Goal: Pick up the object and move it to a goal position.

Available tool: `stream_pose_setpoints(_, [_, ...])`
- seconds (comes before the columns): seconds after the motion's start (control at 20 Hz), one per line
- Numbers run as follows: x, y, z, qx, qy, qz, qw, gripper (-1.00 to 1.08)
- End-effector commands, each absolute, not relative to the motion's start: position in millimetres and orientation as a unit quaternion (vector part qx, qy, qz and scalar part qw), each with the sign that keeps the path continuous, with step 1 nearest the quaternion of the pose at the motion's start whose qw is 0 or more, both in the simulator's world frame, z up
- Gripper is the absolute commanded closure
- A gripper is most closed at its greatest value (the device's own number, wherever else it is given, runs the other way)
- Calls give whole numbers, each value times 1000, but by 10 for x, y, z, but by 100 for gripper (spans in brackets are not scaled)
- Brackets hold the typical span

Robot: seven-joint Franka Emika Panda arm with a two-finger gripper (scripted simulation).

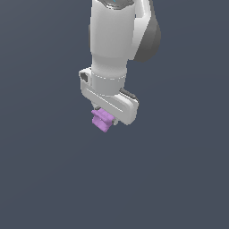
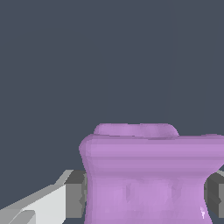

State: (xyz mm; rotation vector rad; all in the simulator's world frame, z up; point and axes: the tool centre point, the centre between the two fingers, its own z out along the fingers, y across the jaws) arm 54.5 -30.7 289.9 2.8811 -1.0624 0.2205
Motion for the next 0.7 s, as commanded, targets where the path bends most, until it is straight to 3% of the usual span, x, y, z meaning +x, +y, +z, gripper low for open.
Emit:
stream_pose_setpoints(0.0, [613, -185, 3223, 935, -342, 81, 36, 108])
stream_pose_setpoints(0.65, [861, 330, 4398, 936, -329, 114, 50, 108])
